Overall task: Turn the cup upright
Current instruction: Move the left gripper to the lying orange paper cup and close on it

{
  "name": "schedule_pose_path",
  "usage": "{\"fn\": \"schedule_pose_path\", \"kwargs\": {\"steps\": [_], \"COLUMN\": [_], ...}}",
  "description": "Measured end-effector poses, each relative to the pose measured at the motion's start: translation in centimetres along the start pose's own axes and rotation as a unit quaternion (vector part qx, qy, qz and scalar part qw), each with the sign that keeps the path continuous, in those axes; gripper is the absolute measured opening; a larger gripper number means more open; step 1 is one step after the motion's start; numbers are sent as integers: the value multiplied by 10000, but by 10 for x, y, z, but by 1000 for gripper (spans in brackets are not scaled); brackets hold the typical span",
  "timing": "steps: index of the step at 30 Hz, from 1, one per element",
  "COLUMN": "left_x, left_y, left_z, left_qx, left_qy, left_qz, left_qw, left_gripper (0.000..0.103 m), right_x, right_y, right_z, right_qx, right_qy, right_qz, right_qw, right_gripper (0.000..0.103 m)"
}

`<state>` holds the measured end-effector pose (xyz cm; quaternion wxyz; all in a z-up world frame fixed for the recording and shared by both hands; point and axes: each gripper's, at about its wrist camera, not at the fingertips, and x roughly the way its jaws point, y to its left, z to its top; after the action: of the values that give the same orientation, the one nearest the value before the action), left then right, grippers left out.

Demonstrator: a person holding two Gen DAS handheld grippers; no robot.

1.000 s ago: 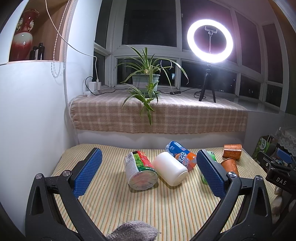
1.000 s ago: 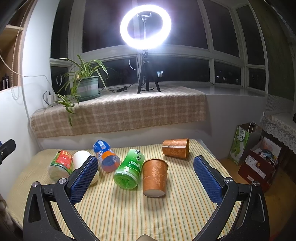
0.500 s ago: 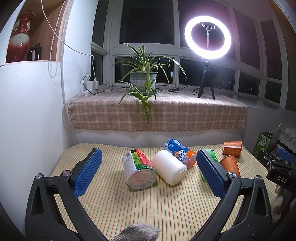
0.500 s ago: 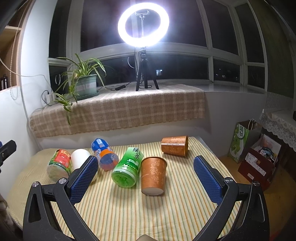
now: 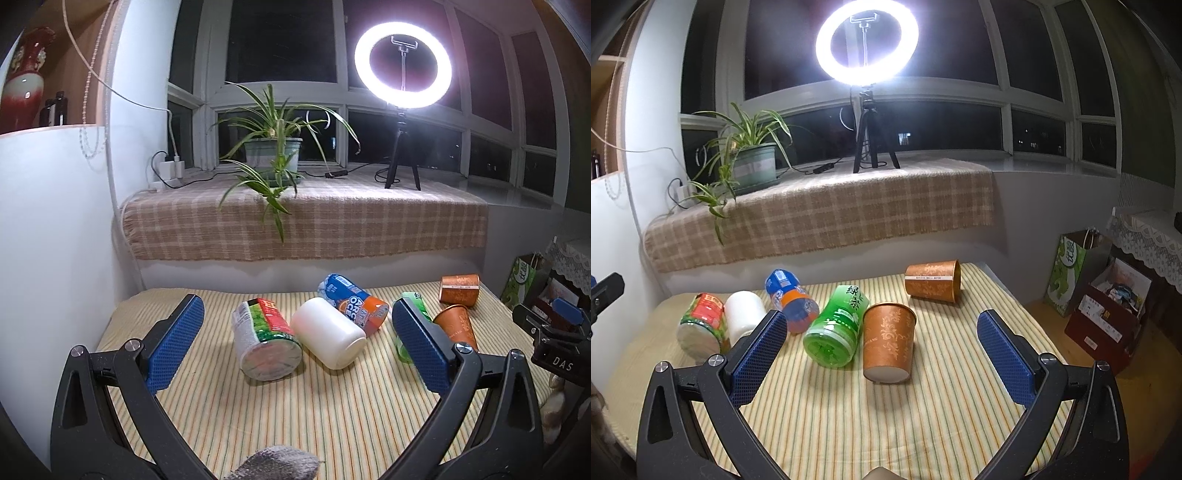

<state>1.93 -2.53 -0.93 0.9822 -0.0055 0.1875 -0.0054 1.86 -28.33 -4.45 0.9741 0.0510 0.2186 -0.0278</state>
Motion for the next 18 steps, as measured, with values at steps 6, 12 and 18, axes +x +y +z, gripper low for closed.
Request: {"fn": "schedule_pose_path", "kwargs": {"steps": [6, 12, 18], "left_x": [27, 63, 105], "left_y": [-18, -56, -101], "left_z": [4, 11, 23], "left_qx": [476, 1151, 1798], "left_qy": [276, 667, 1078], "left_qz": [-413, -967, -1601], "left_qw": [9976, 9864, 9646], "left_gripper": [103, 103, 103], "right_x": [4, 7, 13], "right_y": [-16, -43, -71], "right_z": [-10, -27, -43], "right_qx": [130, 354, 555], "right_qy": [102, 257, 505], "right_qz": [-10, -99, -108], "right_qw": [9999, 9990, 9971], "right_gripper": [103, 103, 103]}}
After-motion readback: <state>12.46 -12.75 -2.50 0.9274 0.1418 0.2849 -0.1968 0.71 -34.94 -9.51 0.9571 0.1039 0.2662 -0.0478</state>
